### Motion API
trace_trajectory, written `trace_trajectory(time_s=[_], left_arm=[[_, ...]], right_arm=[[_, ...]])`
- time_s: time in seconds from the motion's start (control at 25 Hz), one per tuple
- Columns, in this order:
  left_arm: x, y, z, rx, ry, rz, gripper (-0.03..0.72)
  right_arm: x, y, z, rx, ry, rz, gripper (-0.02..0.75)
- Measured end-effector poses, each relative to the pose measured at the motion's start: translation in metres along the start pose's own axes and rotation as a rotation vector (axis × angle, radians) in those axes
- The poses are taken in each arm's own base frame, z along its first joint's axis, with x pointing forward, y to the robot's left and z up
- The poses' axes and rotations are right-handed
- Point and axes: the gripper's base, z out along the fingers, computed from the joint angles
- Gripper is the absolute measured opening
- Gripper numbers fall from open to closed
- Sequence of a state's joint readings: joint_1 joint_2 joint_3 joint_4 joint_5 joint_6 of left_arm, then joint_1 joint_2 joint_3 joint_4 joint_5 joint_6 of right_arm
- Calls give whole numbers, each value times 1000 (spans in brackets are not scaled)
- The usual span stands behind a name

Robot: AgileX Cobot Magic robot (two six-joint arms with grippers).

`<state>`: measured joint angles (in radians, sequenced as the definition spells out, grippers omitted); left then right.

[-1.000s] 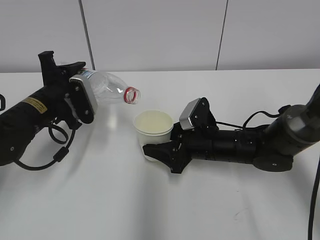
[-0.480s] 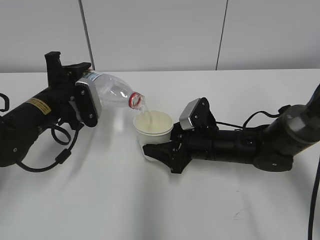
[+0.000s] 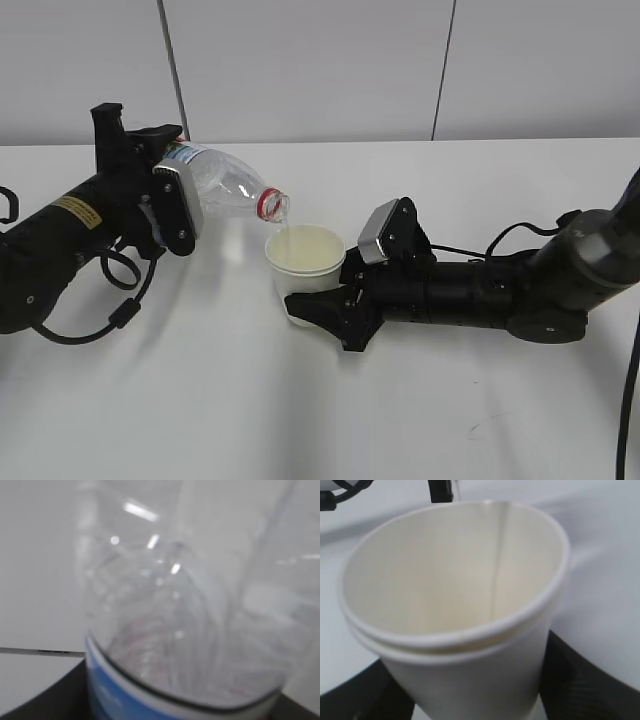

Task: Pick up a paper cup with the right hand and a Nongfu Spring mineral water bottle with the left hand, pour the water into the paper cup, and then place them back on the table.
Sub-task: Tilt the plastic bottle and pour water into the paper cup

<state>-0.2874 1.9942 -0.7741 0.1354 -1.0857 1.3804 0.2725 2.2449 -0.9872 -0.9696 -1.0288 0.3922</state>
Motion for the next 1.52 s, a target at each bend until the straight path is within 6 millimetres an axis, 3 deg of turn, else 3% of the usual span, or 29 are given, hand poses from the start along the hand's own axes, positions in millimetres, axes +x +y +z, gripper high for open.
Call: trace_trajectory(time_s=[1.52], left_arm=[[2,1,0,-8,17,57,397]], right_arm=[[0,1,0,-7,3,-3,496]])
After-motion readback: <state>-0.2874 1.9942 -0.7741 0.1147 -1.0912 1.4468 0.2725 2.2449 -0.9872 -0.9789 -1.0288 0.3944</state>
